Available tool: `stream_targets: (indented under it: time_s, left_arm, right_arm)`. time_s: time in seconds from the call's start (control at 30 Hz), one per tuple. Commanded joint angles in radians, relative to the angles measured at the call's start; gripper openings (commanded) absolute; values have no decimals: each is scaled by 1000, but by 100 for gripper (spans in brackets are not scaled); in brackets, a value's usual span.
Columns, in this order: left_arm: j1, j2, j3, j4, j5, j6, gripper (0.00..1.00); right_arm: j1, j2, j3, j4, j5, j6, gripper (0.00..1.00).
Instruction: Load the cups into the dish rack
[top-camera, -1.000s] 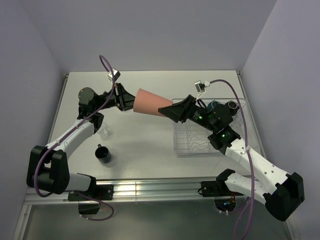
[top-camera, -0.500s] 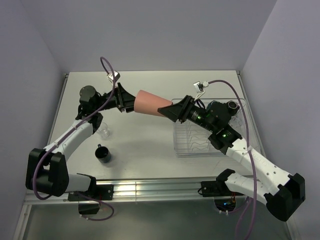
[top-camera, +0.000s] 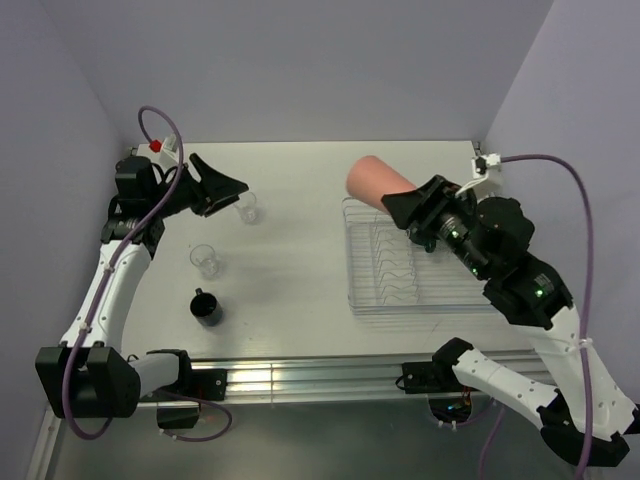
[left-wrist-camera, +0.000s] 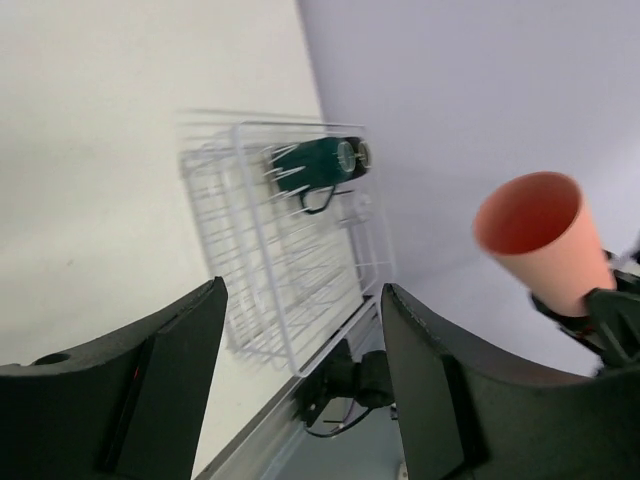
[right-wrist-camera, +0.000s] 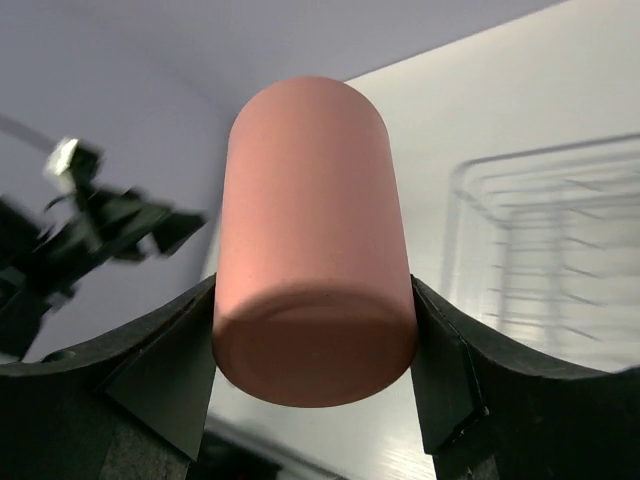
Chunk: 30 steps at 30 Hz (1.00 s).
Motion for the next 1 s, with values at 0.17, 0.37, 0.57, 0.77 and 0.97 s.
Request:
stream_targets:
  time_s: [0.17,0.37,0.57,0.77,0.97]
  left_arm:
    - [-6,-84,9,-304,-217,223,68]
    - [-55,-110,-25,-328,-327,252,68]
    - [-107,-69,-21,-336,-341,268,68]
    - [-134,-35,-21,-322,-339,268,67]
    - [-144,-23,-22,-320,-346,269,67]
  right_arm:
    - [-114,89,190,-572,476,-3,0]
    - [-336,126,130,-586,348,-93,0]
    - [-426,141,27,-578,276,-144,0]
    - [-437,189,-59,-534,221,-170,0]
    - [-441,244,-120,-491,198,-187,0]
